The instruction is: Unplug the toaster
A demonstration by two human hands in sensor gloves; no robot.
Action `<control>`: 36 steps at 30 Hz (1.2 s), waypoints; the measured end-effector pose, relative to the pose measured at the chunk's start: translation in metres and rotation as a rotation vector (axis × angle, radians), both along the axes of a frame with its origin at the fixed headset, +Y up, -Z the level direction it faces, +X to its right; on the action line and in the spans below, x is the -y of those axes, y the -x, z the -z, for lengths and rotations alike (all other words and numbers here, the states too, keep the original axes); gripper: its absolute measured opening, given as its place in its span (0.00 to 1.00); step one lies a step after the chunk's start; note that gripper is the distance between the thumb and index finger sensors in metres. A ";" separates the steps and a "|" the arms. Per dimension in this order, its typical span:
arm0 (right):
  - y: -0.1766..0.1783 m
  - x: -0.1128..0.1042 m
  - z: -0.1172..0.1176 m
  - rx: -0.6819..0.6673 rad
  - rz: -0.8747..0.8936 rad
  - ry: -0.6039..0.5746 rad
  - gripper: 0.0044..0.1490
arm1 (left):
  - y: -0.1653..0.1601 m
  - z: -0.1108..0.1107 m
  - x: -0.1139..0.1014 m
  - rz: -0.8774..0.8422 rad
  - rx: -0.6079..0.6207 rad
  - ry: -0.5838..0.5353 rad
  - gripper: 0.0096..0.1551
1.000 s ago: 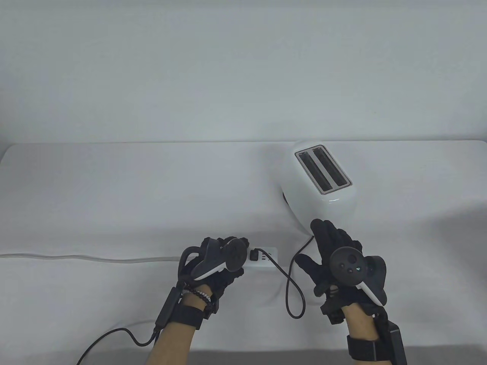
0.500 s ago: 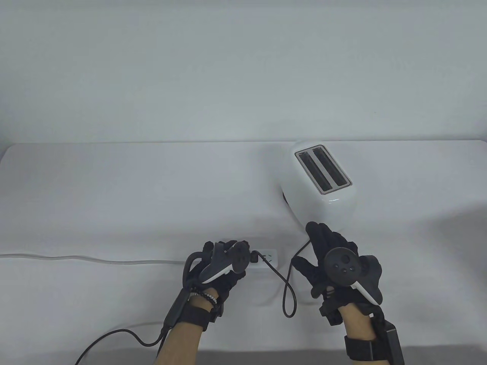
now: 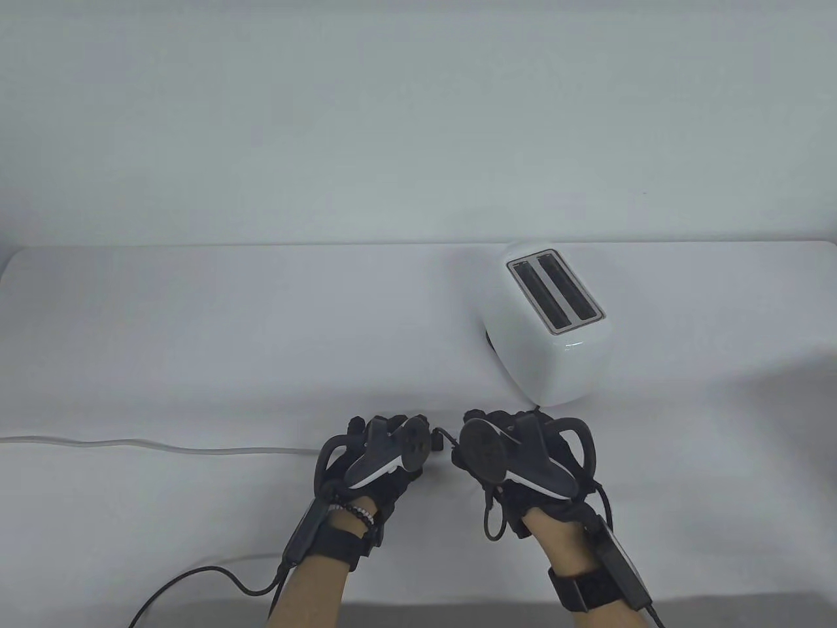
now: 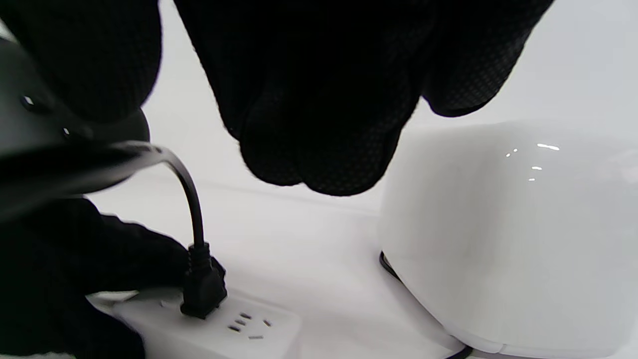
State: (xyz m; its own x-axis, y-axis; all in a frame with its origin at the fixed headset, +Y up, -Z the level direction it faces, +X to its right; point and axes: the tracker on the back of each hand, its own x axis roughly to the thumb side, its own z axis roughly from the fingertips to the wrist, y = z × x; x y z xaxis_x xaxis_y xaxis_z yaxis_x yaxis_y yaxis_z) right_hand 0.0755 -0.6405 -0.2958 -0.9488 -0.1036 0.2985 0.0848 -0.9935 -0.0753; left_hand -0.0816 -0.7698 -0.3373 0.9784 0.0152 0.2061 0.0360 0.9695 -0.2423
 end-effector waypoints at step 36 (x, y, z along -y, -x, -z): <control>0.027 -0.002 0.012 0.060 -0.035 -0.080 0.27 | -0.004 -0.001 -0.003 0.030 -0.003 0.007 0.50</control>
State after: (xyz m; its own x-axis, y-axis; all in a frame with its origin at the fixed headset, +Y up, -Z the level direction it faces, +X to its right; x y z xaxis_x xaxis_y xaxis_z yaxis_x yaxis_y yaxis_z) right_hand 0.0485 -0.6384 -0.3081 -0.9601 -0.1587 0.2303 0.1265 -0.9808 -0.1482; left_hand -0.0781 -0.7663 -0.3368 0.9792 -0.0124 0.2027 0.0638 0.9664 -0.2492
